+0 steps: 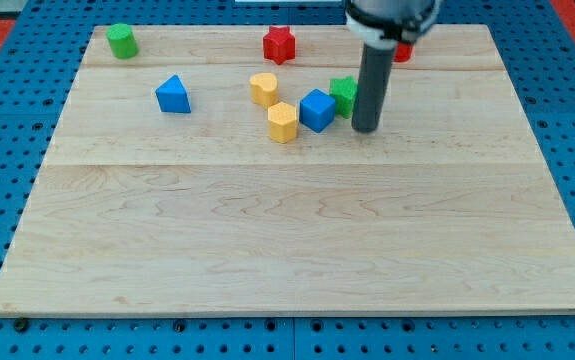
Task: Push the blue cube above the yellow hexagon
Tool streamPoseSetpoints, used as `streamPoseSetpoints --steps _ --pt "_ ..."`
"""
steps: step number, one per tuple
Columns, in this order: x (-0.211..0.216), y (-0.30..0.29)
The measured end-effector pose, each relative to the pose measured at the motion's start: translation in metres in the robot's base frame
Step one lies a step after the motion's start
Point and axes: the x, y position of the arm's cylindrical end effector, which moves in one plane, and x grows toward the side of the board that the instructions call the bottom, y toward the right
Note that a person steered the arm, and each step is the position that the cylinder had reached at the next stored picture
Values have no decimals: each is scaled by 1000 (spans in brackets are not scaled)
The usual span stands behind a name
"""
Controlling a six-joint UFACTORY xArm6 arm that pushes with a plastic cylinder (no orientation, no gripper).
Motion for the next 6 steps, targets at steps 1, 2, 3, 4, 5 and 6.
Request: streamPoseSetpoints --steps 1,2,3,4,5,6 --pt "-11 -103" --pt "1 -203" --pt "13 -171" --pt "12 -111" --pt "32 -79" --pt "45 -96"
